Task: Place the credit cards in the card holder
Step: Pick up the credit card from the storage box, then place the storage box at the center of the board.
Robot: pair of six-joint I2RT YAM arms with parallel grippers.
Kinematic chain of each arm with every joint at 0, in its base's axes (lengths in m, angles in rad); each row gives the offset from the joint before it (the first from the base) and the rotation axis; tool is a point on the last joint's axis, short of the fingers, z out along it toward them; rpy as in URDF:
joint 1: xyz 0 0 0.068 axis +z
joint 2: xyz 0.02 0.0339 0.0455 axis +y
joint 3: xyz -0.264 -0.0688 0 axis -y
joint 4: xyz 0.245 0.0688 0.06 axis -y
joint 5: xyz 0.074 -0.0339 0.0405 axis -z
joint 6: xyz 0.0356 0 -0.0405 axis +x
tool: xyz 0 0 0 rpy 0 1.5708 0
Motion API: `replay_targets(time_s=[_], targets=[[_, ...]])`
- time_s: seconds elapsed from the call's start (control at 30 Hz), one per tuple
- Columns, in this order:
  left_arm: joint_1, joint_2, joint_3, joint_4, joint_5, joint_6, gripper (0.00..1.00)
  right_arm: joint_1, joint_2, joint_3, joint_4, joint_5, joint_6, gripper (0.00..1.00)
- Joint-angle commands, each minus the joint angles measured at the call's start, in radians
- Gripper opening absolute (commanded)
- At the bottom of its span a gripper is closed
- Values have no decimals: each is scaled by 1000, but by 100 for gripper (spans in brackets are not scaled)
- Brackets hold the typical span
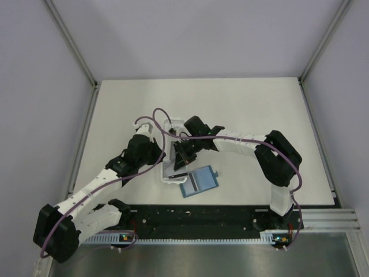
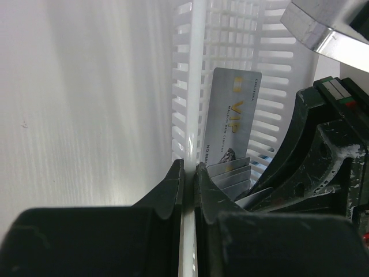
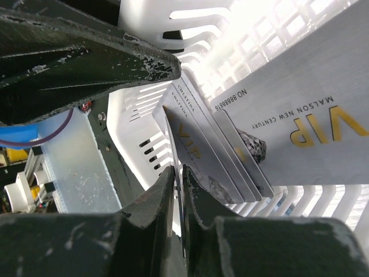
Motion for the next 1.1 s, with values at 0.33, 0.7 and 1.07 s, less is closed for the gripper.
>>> replay_targets(time_s=[0.33,0.7,1.07], targets=[[97,8,-27,65,-40,-115,0,-39,-169,-137,205,319,201,0],[260,142,-26,82,-12,-141,14,-49,-213,-250,563,434,464,0],[398,186,80,-9,5,-95,57,-49,-243,-240,600,436,473,0]])
